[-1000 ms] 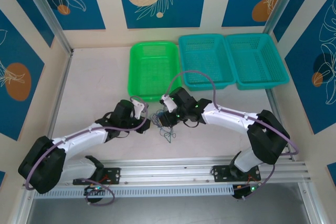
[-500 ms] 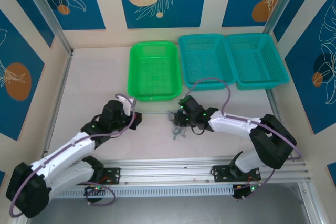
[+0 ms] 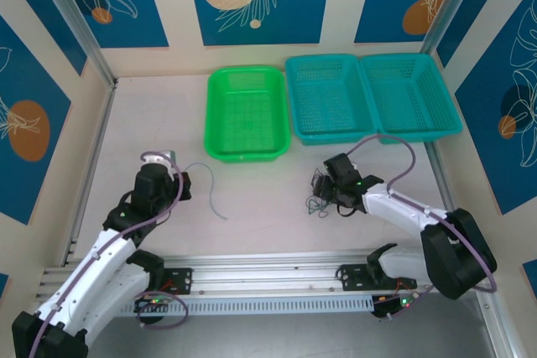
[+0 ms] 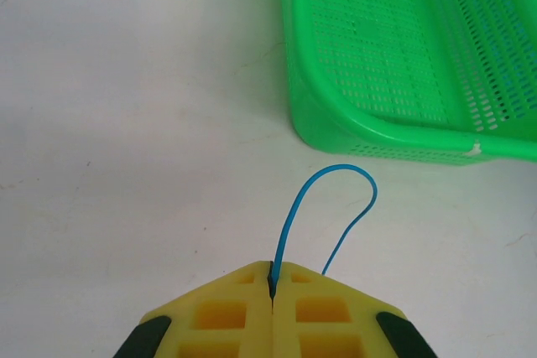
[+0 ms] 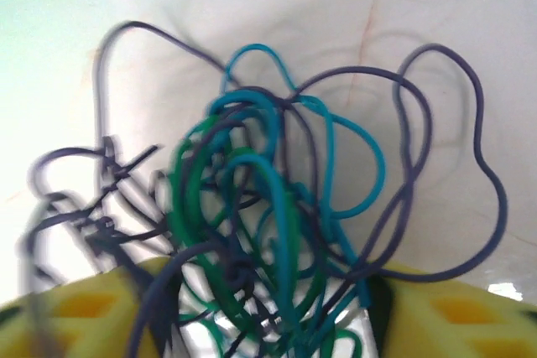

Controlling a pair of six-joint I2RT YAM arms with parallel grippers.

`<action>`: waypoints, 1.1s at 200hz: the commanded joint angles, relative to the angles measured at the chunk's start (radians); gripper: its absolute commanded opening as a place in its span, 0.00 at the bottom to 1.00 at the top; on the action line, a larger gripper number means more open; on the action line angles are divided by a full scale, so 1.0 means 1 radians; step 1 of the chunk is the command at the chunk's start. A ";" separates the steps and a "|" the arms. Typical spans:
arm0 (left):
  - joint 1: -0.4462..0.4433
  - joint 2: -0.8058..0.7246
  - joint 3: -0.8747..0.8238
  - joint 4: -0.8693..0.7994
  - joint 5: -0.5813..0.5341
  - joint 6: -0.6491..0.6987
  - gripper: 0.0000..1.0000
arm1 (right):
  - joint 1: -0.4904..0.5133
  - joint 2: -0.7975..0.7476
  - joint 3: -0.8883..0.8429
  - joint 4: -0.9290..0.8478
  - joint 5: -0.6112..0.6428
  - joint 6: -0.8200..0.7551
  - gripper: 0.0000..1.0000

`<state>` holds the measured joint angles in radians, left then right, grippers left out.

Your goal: Untangle the cables

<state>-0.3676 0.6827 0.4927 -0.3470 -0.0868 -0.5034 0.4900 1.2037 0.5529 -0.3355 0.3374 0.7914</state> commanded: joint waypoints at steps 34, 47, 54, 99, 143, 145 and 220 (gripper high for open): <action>0.004 0.003 -0.008 0.208 0.369 0.053 0.00 | -0.001 -0.282 0.025 -0.071 -0.152 -0.032 1.00; -0.003 -0.014 0.036 0.208 0.422 0.071 0.00 | -0.010 -0.374 0.041 -0.111 -0.125 -0.020 0.99; -0.010 -0.021 0.064 0.205 0.445 0.079 0.00 | -0.011 -0.418 0.052 -0.129 -0.109 -0.021 0.99; -0.065 0.101 0.325 0.262 0.417 0.103 0.00 | -0.010 -0.547 0.172 -0.189 -0.083 -0.049 1.00; -0.062 0.459 0.611 0.261 0.147 0.184 0.00 | -0.006 -0.535 0.244 -0.199 -0.117 -0.057 1.00; -0.062 0.482 0.624 0.266 0.141 0.190 0.00 | -0.006 -0.535 0.246 -0.200 -0.119 -0.057 1.00; -0.035 1.116 1.000 0.278 0.125 0.219 0.00 | -0.004 -0.548 0.217 -0.277 -0.164 -0.013 1.00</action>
<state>-0.4152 1.7092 1.4120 -0.0658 0.0727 -0.3058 0.4805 0.6704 0.7769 -0.5583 0.1974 0.7586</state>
